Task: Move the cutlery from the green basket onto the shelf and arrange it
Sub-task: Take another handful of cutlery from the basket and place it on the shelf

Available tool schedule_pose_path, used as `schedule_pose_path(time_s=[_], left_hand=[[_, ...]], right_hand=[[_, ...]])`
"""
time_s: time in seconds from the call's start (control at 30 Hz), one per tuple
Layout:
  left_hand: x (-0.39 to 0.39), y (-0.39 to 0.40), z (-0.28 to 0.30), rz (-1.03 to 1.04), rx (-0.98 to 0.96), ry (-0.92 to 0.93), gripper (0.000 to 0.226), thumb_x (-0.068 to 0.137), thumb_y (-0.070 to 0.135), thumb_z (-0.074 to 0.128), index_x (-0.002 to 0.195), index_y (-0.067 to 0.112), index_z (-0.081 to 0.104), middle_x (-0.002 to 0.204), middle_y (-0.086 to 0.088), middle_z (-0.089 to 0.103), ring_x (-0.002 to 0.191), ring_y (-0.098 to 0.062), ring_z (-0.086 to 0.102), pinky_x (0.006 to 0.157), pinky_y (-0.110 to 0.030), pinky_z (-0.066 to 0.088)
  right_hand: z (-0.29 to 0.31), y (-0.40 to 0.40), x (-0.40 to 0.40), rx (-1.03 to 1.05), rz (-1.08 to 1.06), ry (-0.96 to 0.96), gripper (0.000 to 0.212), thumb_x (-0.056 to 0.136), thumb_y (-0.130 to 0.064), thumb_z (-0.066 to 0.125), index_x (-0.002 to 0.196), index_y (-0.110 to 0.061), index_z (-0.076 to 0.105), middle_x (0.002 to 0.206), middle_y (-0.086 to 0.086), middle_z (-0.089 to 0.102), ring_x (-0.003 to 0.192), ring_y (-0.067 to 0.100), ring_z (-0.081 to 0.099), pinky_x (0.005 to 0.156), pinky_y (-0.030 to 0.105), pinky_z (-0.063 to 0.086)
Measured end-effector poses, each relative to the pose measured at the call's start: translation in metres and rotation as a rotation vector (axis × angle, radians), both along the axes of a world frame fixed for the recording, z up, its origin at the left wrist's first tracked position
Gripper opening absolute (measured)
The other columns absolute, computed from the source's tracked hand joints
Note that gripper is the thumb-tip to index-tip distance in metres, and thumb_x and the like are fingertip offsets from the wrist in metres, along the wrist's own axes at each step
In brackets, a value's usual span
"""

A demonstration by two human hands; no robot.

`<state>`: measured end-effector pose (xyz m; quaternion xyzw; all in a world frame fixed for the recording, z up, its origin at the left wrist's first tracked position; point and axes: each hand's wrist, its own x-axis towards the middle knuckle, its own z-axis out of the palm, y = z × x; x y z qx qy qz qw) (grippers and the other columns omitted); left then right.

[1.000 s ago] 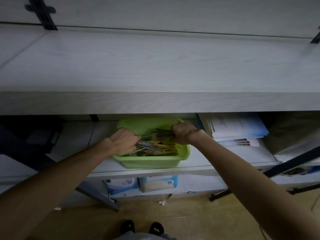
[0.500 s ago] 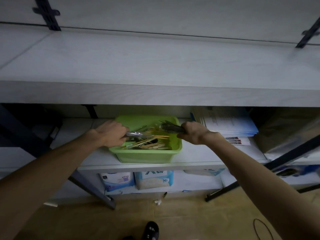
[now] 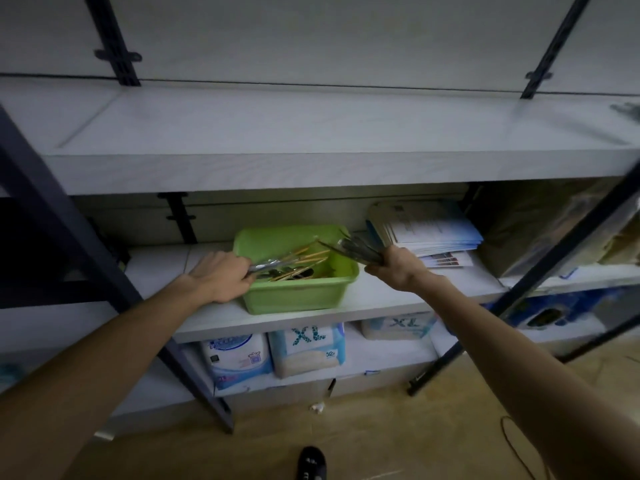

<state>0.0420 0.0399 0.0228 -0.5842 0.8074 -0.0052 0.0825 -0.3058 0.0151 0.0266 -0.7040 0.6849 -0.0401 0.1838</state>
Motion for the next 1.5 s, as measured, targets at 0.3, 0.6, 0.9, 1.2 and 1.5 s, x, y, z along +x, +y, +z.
schedule_pose_path(time_s=[0.3,0.6,0.9,1.2,1.5], left_hand=[[-0.001,0.046,0.002,0.056,0.026,0.064,0.031,0.102,0.045,0.044,0.108,0.020,0.063,0.090,-0.004,0.061,0.082,-0.025,0.060,0.069,-0.033,0.044],[-0.079,0.079,0.013,-0.061,-0.008,0.376,0.021,0.102,0.042,0.051,0.087,0.027,0.052,0.071,0.008,0.055,0.064,-0.015,0.055,0.056,-0.030,0.036],[-0.267,0.076,0.062,-0.264,-0.006,0.645,0.038,0.099,0.040,0.059,0.067,0.032,0.040,0.058,0.009,0.050,0.052,-0.010,0.044,0.052,-0.033,0.031],[-0.527,0.073,0.150,-0.351,0.284,1.259,0.020,0.100,0.022,0.060,0.081,0.016,0.060,0.054,0.004,0.051,0.043,-0.011,0.043,0.044,-0.026,0.036],[-0.694,0.023,0.219,-0.187,0.624,1.449,0.010,0.099,0.020,0.063,0.098,0.011,0.058,0.062,0.002,0.053,0.048,-0.009,0.045,0.042,-0.022,0.033]], right_hand=[[0.006,0.059,-0.010,-0.015,-0.137,-0.133,0.027,0.093,-0.043,0.064,0.094,-0.016,0.064,0.082,0.005,0.063,0.072,0.020,0.059,0.057,0.029,0.040],[-0.006,0.125,-0.063,-0.161,-0.208,-0.624,0.033,0.094,-0.041,0.065,0.095,-0.007,0.064,0.073,0.006,0.059,0.063,0.019,0.054,0.061,0.043,0.048],[0.042,0.214,-0.228,-0.457,-0.306,-0.778,0.023,0.098,-0.038,0.062,0.095,-0.016,0.067,0.075,0.005,0.065,0.065,0.022,0.062,0.060,0.043,0.052],[0.146,0.210,-0.413,-0.661,-0.445,-0.995,0.030,0.100,-0.025,0.063,0.074,-0.018,0.048,0.061,-0.004,0.038,0.048,0.007,0.033,0.042,0.020,0.029],[0.195,0.173,-0.551,-0.586,-0.570,-1.056,0.024,0.095,-0.033,0.068,0.087,-0.010,0.063,0.062,0.000,0.052,0.051,0.013,0.045,0.047,0.027,0.036]])
